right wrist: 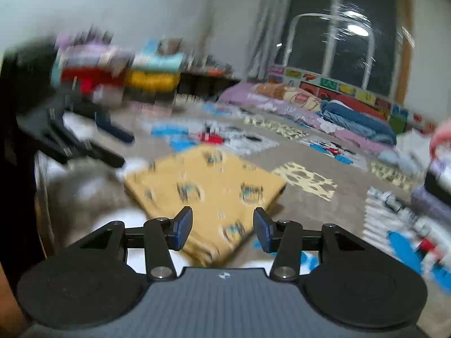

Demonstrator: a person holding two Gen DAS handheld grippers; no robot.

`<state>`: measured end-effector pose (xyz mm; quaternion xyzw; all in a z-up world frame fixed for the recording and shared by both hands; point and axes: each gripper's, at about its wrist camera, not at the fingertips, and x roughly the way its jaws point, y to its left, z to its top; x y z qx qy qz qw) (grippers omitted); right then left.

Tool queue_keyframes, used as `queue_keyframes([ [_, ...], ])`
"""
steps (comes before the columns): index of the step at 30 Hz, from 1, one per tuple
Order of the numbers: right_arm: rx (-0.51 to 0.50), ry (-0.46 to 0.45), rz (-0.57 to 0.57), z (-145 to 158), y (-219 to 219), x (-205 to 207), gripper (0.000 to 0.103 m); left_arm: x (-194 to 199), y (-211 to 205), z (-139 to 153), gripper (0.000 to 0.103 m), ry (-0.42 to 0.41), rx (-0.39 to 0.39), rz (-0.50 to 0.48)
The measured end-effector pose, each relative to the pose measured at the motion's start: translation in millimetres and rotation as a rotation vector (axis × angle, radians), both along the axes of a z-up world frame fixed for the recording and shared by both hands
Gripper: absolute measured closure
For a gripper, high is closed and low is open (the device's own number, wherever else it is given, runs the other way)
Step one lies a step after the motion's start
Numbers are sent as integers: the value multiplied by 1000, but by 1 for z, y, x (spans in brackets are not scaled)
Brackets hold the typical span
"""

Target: Fold clothes

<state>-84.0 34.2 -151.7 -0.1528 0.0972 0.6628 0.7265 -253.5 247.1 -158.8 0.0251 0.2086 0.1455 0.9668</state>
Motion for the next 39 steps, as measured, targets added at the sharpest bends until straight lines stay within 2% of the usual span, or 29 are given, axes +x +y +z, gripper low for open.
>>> queue_keyframes([
  [1, 22, 26, -18, 1, 2, 3, 55, 10, 2, 2, 59, 4, 5, 12],
  [3, 16, 21, -63, 1, 17, 7, 55, 30, 5, 3, 59, 26, 32, 18],
  [5, -16, -42, -88, -2, 37, 10, 57, 50, 7, 0, 59, 67, 83, -3],
  [10, -38, -94, -85, -8, 78, 23, 58, 81, 31, -14, 59, 112, 67, -28],
  [14, -80, -62, -57, -17, 110, 40, 58, 92, 50, -26, 59, 124, 32, -37],
  [17, -114, -35, -36, -25, 134, 53, 61, 100, 63, -43, 59, 166, 15, -42],
  [22, -183, 112, -35, -42, 161, 83, 63, 106, 81, -45, 55, 151, -78, -56],
  [25, -188, 179, -32, -48, 164, 94, 62, 105, 80, -44, 54, 145, -85, -54],
  [30, -177, 192, -40, -48, 163, 95, 61, 101, 77, -41, 53, 133, -80, -44],
  [32, -159, 162, -55, -42, 157, 89, 61, 96, 68, -36, 54, 126, -41, -27],
  [36, -84, 75, -71, -20, 123, 66, 62, 71, 37, -18, 55, 107, 13, -53],
  [39, -86, 23, -44, -12, 96, 43, 62, 59, 20, -23, 55, 147, 31, -75],
])
